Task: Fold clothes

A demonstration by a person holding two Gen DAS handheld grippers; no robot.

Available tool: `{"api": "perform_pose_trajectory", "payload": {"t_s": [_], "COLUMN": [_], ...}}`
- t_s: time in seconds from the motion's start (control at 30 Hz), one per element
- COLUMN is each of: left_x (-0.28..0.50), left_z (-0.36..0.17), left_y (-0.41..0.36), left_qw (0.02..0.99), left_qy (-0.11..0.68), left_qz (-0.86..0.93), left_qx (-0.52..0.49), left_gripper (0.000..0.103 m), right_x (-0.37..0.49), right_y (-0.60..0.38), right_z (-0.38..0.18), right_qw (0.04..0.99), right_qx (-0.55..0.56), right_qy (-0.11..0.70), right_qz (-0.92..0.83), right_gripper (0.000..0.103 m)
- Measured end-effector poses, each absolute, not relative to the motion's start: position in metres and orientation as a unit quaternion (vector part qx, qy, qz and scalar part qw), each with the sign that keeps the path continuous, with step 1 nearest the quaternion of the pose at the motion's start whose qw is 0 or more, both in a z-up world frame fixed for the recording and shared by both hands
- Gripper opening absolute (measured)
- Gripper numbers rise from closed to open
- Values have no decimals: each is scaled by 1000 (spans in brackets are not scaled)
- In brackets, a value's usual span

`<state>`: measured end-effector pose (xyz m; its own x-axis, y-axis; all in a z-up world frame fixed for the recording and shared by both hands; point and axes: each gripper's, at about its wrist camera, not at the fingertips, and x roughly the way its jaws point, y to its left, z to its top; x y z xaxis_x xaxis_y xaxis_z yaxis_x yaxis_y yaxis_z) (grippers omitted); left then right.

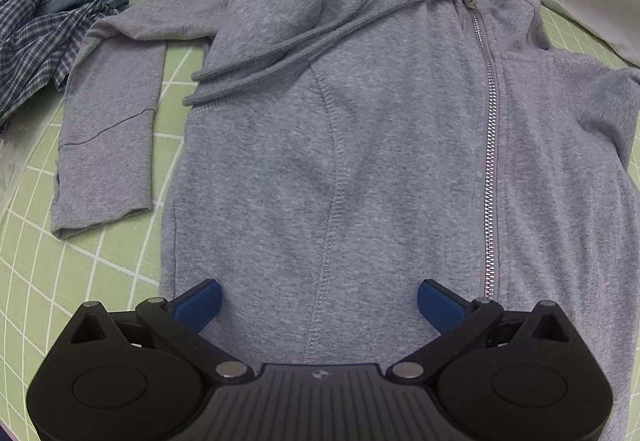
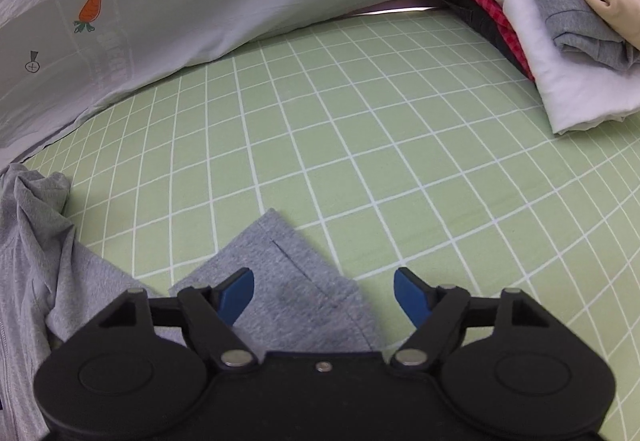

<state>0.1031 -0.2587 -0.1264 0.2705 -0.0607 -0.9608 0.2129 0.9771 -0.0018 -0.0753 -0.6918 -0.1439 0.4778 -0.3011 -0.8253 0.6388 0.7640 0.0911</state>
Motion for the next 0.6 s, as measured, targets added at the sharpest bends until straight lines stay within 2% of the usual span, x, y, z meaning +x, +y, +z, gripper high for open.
{"api": "perform_pose_trajectory", "payload": {"t_s": [0.07,0.13,0.2,0.23,0.3,0.33,0.37,0.6], "left_x": [104,104,104,103,102,101,100,94], "left_z": [-128,-130,-131,-131,-131,-131,-131,-132], "left_y": [-261,-263,-264,-264,-264,-264,-263,-262], "left_qw": [793,792,792,792,793,793,794,798], "left_qy": [600,601,602,601,601,600,600,595], "left_qz": [-83,-79,-76,-76,-74,-73,-72,-66], "left_qx": [67,71,72,71,70,69,69,63], "left_gripper": [103,103,103,103,103,103,103,103], "right_x": [-73,-70,-68,-67,-64,-66,-70,-121], "right_y": [-692,-693,-694,-694,-695,-698,-701,-750], "right_z": [-146,-148,-149,-150,-152,-151,-149,-126], "right_qw": [840,843,845,847,850,853,856,839], "right_qx": [193,188,183,181,176,178,181,193], "right_qy": [429,432,434,435,437,430,421,338], "right_qz": [-271,-261,-252,-247,-237,-237,-239,-380], "right_gripper": [70,56,50,41,30,16,6,5]}}
